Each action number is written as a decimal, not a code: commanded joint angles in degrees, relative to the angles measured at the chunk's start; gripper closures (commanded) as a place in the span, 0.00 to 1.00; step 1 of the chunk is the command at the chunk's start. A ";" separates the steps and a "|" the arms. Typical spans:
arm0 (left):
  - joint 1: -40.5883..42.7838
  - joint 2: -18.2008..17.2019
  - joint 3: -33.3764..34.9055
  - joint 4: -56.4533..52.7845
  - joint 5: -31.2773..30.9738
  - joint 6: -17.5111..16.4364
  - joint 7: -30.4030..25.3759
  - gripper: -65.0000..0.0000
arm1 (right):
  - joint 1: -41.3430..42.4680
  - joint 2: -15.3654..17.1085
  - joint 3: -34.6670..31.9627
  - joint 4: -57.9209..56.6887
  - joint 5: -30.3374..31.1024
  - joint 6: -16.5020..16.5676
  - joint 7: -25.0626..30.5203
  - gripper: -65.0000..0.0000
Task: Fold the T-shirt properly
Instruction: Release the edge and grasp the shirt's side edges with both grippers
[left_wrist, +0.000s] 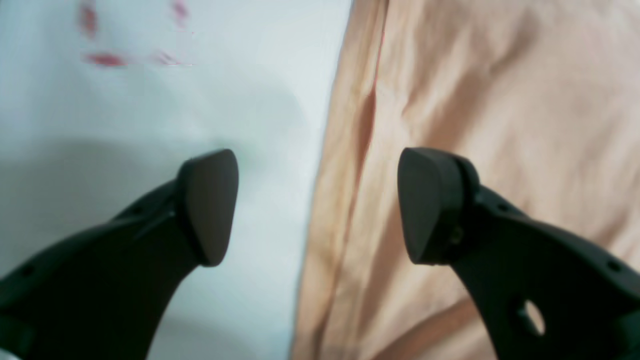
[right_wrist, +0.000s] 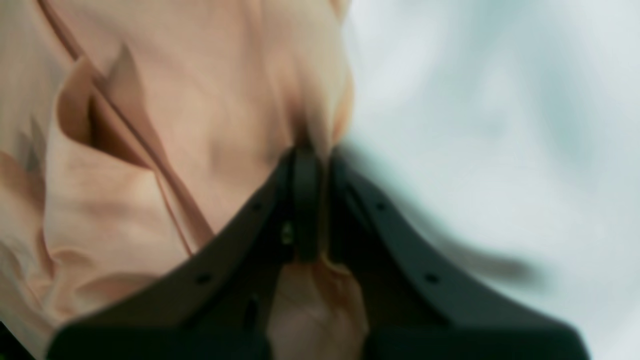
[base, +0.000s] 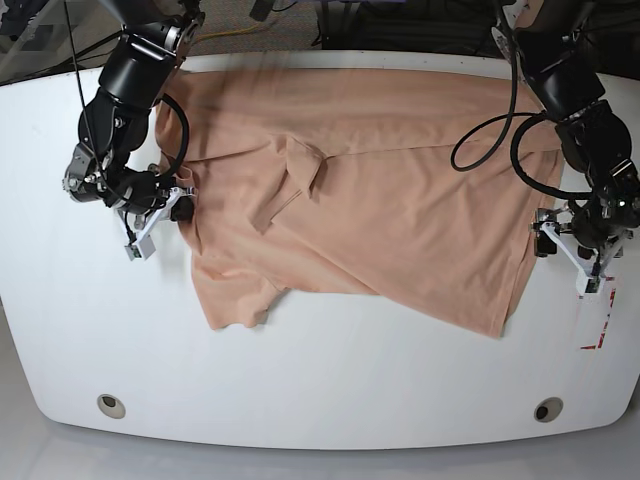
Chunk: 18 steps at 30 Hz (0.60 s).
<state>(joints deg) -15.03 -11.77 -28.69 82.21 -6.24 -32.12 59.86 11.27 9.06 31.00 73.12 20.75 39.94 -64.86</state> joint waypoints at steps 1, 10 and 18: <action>-2.78 -0.58 1.65 -2.87 -1.10 1.83 -4.16 0.28 | 1.00 0.65 -0.10 0.94 -0.14 0.06 -0.06 1.00; -7.79 -0.93 2.18 -19.58 -1.10 5.00 -13.92 0.28 | 1.00 0.65 -0.10 0.94 -0.05 0.06 0.03 1.00; -11.65 -2.52 2.18 -31.45 -1.10 5.17 -20.25 0.28 | 1.00 0.65 -0.10 0.94 0.30 0.06 0.03 1.00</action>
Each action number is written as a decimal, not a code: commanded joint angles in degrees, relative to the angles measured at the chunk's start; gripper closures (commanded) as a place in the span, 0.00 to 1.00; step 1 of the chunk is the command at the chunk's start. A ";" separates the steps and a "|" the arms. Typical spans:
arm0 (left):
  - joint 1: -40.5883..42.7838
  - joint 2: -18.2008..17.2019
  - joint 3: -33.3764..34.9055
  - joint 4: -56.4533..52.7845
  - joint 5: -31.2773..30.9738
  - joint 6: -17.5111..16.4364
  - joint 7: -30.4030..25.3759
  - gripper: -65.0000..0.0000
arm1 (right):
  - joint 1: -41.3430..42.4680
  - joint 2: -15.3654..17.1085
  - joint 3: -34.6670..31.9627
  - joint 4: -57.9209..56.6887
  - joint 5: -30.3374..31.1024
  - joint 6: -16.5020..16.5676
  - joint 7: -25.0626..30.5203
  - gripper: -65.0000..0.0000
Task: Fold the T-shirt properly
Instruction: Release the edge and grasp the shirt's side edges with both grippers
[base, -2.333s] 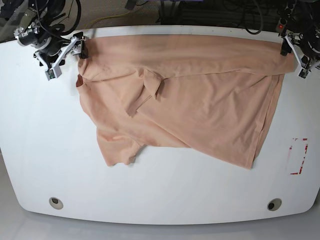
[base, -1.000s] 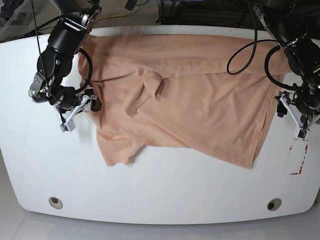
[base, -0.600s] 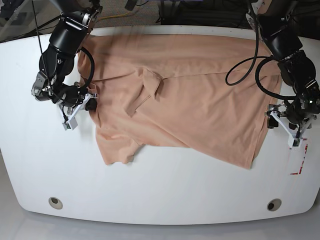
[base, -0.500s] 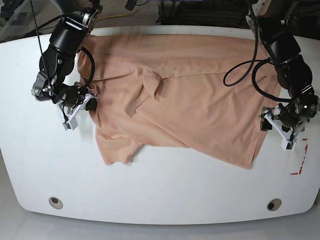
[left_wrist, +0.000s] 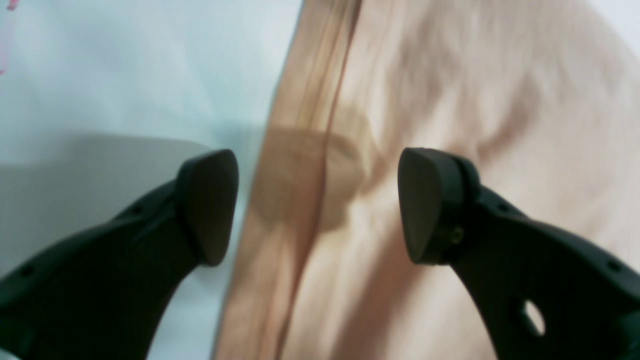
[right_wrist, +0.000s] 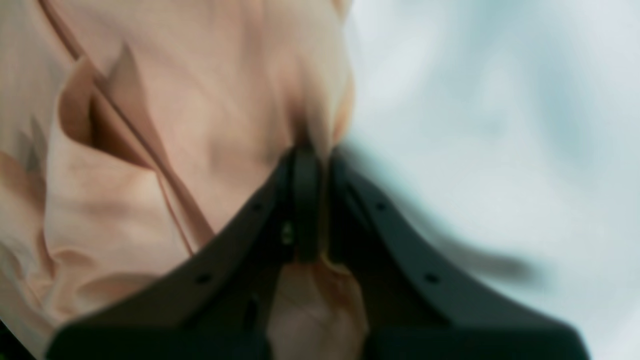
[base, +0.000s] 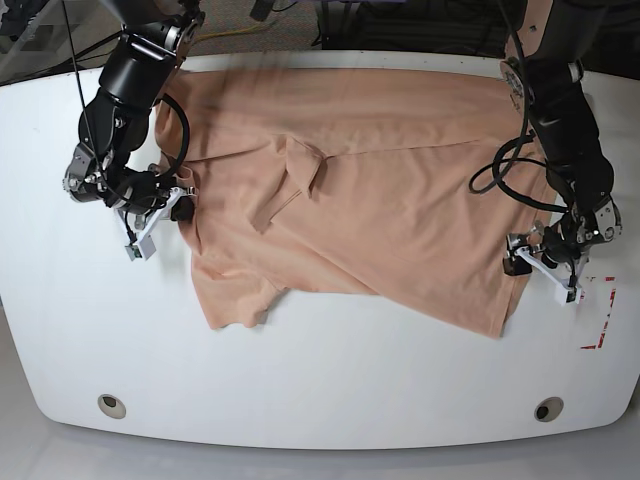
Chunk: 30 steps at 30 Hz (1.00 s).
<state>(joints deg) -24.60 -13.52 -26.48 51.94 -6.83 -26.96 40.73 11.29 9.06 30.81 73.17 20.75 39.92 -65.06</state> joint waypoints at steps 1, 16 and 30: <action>-2.61 -0.77 -0.03 -2.84 -0.51 -0.07 -1.65 0.28 | 0.97 0.65 0.09 0.90 0.30 0.08 0.22 1.00; -5.33 -1.65 5.78 -12.07 -0.86 -13.04 2.92 0.47 | 1.06 0.48 0.09 0.90 0.30 0.08 0.22 1.00; -5.16 -2.70 3.93 -11.99 -0.60 -13.04 0.46 1.00 | 1.06 0.48 0.09 0.99 0.30 0.08 0.31 1.00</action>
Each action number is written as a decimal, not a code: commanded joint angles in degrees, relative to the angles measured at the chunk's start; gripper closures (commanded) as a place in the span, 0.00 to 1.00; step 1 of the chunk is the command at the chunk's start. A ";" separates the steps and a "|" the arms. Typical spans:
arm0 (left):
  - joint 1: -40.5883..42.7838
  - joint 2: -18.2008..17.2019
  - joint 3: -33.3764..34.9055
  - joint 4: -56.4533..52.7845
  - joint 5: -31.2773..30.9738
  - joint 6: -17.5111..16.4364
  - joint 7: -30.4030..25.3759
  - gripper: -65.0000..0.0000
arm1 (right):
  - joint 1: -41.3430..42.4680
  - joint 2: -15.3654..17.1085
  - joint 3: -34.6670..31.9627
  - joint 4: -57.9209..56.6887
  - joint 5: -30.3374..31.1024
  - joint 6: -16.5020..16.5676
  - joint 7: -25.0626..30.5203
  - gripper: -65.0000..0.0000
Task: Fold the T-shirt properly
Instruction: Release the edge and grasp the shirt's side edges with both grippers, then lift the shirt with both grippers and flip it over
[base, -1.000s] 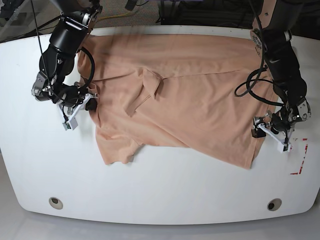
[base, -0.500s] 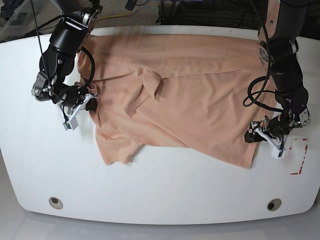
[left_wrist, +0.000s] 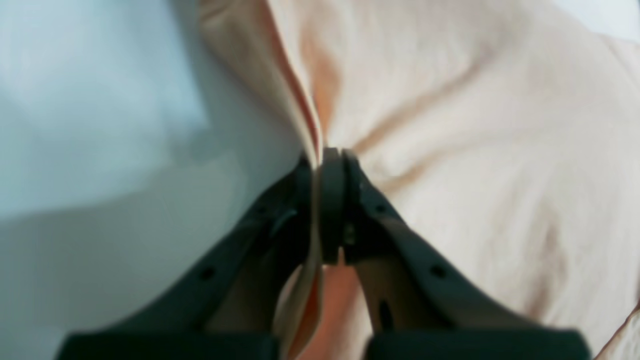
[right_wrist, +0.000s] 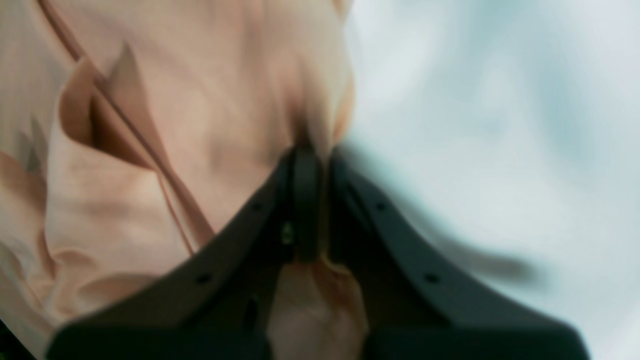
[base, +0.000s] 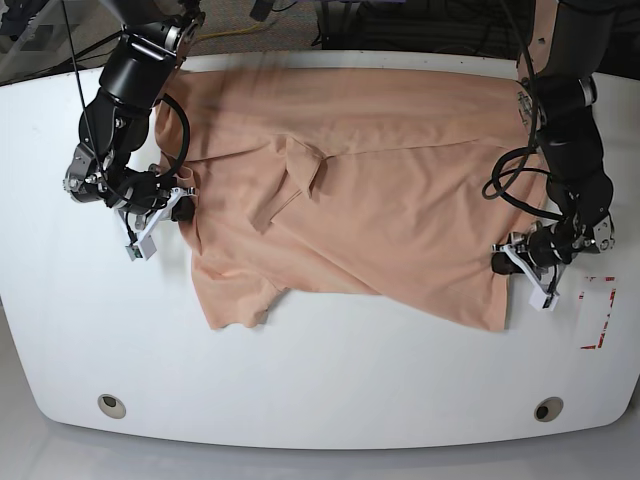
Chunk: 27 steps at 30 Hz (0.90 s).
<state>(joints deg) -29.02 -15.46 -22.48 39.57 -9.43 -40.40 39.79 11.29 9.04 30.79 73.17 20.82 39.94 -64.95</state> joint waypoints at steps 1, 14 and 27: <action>-0.74 -0.84 -0.07 0.91 1.91 0.40 1.48 1.00 | 1.06 0.50 0.12 1.08 0.24 0.06 0.11 1.00; 4.80 -0.58 0.19 26.76 2.09 0.40 4.39 1.00 | 7.83 3.75 -5.33 9.25 -0.29 0.06 -2.17 1.00; 0.05 -2.34 -0.07 49.61 2.09 0.40 9.04 1.00 | 31.22 10.61 -18.96 9.25 -0.29 0.06 -2.26 1.00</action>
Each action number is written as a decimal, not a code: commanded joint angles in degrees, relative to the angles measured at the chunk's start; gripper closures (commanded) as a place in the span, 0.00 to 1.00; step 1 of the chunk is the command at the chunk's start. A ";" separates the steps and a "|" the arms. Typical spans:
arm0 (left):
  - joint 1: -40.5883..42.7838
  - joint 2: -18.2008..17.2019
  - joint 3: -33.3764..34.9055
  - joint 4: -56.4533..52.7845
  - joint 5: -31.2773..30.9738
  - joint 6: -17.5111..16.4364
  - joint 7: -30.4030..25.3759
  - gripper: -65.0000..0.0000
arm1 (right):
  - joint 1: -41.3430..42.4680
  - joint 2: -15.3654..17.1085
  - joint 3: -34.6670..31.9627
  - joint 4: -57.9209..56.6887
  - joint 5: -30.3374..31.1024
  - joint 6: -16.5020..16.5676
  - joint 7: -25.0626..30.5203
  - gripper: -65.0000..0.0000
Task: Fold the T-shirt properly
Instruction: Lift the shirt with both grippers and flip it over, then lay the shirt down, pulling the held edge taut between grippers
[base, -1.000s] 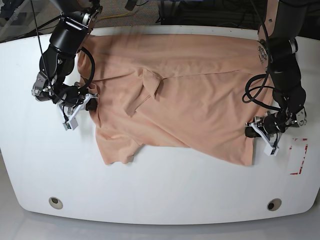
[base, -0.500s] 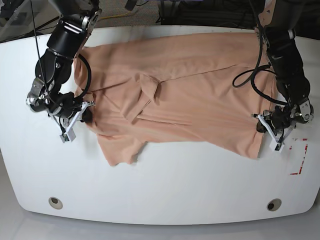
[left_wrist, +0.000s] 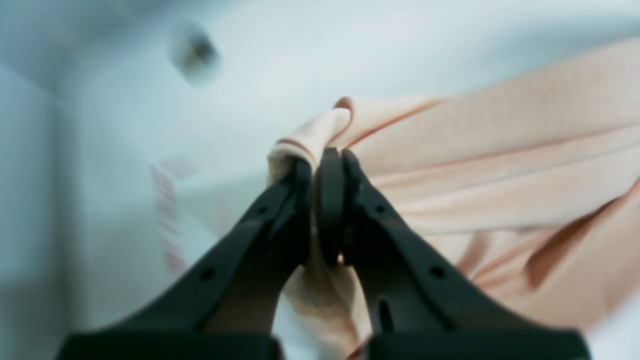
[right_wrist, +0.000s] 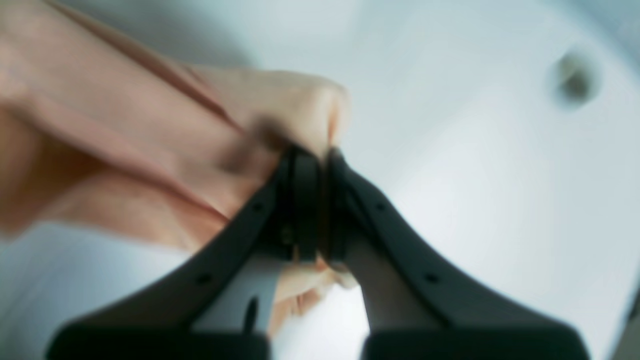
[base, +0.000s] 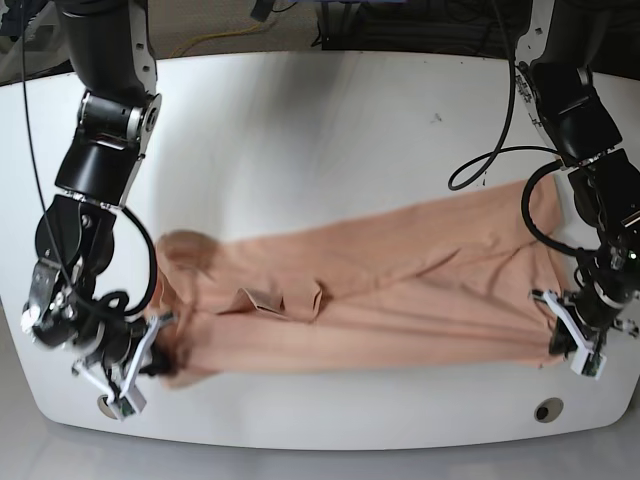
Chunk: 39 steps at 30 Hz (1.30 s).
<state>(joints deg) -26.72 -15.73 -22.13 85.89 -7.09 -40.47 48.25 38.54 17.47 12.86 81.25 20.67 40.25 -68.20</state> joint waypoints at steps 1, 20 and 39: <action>-2.95 -2.60 -0.51 4.71 -0.34 0.47 1.90 1.00 | 6.16 2.79 -2.27 1.16 -0.14 -0.25 0.91 1.00; -17.37 -5.77 -2.35 14.20 -0.69 0.47 12.98 1.00 | 20.58 8.06 -9.30 8.20 1.88 -0.25 -8.23 1.00; 25.09 -1.11 -10.35 26.25 -0.69 0.47 12.98 1.00 | -31.20 4.20 12.06 21.38 14.81 -0.25 -8.23 1.00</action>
<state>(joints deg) -1.50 -16.05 -30.76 111.00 -9.10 -40.60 61.95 7.60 20.62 23.77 101.41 34.89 40.12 -76.99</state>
